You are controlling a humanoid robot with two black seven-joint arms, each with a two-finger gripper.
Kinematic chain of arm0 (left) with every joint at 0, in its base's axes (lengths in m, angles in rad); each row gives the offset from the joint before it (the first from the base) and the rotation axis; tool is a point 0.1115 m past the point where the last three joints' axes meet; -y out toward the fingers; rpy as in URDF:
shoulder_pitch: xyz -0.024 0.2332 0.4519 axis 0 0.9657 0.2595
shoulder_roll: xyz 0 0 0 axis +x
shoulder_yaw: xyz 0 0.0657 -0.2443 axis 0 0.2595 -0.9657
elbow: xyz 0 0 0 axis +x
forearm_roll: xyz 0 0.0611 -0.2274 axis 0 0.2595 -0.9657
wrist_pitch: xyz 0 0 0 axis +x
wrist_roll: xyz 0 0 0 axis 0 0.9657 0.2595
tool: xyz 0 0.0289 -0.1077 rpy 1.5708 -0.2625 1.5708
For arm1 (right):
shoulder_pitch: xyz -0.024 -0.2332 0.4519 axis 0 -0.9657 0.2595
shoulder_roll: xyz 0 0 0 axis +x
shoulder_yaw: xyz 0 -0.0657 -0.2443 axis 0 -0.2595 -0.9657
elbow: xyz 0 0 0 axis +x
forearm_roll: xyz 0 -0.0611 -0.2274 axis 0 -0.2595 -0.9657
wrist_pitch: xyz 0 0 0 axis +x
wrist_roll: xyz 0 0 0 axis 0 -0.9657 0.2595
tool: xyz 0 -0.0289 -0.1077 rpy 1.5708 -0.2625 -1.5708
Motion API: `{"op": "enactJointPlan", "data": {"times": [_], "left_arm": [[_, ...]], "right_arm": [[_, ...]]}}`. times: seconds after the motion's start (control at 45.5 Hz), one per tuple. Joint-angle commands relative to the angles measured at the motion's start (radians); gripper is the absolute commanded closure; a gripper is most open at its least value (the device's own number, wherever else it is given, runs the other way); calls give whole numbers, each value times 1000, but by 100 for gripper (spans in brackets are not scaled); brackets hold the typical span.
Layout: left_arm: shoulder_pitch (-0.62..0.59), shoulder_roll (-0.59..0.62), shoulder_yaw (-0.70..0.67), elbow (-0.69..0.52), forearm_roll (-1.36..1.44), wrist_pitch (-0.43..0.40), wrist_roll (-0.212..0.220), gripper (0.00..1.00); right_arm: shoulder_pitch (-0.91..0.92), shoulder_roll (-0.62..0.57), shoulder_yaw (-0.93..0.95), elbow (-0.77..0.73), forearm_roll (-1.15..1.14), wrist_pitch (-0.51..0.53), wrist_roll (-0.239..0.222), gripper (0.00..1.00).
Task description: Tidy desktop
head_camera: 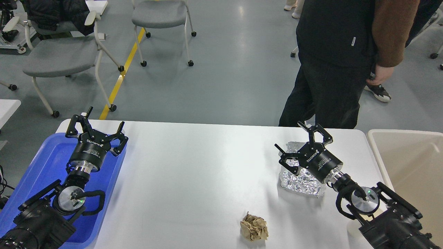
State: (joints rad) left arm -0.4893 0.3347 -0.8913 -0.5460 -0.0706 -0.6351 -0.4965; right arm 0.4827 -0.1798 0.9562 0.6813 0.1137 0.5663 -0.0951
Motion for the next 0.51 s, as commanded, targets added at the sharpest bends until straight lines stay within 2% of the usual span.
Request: {"op": "enactJointPlan", "data": {"times": [0.0, 0.484], "left_arm": [[2, 0, 0, 0, 2, 0, -1, 0], [-3, 1, 3, 0, -3, 0, -1, 0]], "right_arm": [[1, 0, -1, 0, 0, 0, 0, 0], [4, -3, -42, 18, -5, -2, 0, 0]]}}
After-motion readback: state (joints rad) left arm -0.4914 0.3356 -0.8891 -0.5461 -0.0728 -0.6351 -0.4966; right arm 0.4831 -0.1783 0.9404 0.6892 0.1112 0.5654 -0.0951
